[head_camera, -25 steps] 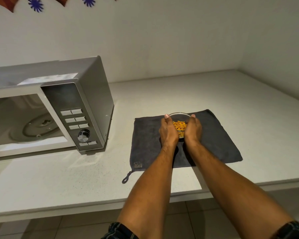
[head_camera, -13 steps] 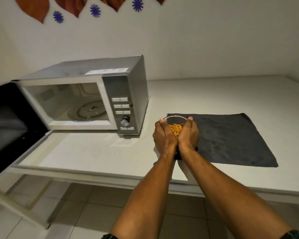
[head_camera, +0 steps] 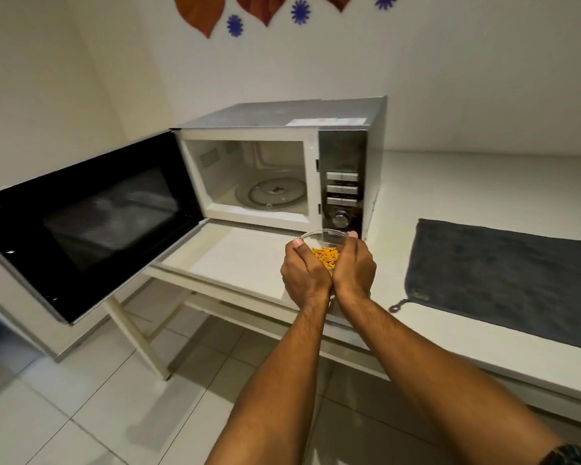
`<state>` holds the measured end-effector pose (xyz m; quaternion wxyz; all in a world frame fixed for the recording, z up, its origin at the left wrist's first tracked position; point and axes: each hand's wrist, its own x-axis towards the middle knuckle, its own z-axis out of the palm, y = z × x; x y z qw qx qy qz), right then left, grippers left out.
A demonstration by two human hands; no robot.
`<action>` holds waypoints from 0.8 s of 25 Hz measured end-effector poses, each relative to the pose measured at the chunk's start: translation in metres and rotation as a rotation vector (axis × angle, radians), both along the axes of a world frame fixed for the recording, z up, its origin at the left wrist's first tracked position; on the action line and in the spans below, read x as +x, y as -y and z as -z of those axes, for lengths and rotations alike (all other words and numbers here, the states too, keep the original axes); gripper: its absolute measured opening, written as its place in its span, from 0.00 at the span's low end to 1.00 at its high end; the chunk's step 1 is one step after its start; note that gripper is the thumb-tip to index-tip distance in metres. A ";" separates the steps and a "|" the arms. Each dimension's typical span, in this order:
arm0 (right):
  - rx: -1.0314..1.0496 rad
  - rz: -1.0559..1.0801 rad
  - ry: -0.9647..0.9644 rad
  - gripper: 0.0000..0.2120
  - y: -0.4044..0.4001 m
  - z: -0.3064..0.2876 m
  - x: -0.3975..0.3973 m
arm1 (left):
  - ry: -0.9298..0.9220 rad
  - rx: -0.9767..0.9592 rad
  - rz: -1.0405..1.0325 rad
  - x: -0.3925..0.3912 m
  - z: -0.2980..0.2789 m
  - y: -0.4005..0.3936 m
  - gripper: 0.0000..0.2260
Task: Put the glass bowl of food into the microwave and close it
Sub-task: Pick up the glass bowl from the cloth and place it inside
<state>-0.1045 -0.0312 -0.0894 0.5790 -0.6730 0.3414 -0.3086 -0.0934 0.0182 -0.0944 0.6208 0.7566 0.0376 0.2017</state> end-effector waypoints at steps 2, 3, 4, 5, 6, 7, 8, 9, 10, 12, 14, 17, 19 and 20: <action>0.036 -0.069 0.002 0.26 -0.023 -0.001 0.017 | -0.010 -0.007 -0.046 0.018 -0.004 -0.023 0.29; 0.050 -0.101 0.006 0.25 -0.033 -0.002 0.026 | -0.013 -0.014 -0.064 0.029 -0.006 -0.033 0.29; 0.060 -0.130 0.012 0.25 -0.041 -0.005 0.035 | -0.011 -0.018 -0.078 0.039 -0.008 -0.041 0.29; 0.068 -0.154 0.020 0.24 -0.048 -0.008 0.044 | -0.008 -0.018 -0.087 0.049 -0.011 -0.048 0.29; 0.073 -0.174 0.030 0.24 -0.053 -0.012 0.054 | -0.007 -0.017 -0.094 0.060 -0.014 -0.055 0.28; 0.073 -0.190 0.043 0.24 -0.058 -0.016 0.067 | -0.012 -0.016 -0.099 0.073 -0.017 -0.061 0.28; 0.071 -0.205 0.055 0.24 -0.061 -0.021 0.081 | -0.020 -0.014 -0.099 0.086 -0.020 -0.066 0.28; 0.065 -0.217 0.060 0.23 -0.063 -0.026 0.096 | -0.032 -0.016 -0.092 0.101 -0.023 -0.071 0.27; 0.055 -0.223 0.056 0.23 -0.064 -0.030 0.112 | -0.046 -0.025 -0.078 0.116 -0.026 -0.073 0.27; 0.033 -0.224 0.033 0.24 -0.062 -0.039 0.143 | -0.069 -0.039 -0.046 0.145 -0.033 -0.074 0.27; 0.015 -0.228 0.022 0.24 -0.055 -0.046 0.172 | -0.060 -0.031 -0.015 0.173 -0.039 -0.069 0.27; 0.050 -0.225 0.032 0.24 -0.042 -0.054 0.219 | -0.050 -0.040 0.051 0.220 -0.048 -0.058 0.28; 0.114 -0.218 0.037 0.21 -0.033 -0.056 0.248 | -0.075 -0.056 0.126 0.251 -0.052 -0.049 0.28; 0.143 -0.203 0.026 0.21 -0.029 -0.056 0.261 | -0.096 -0.064 0.161 0.266 -0.053 -0.044 0.29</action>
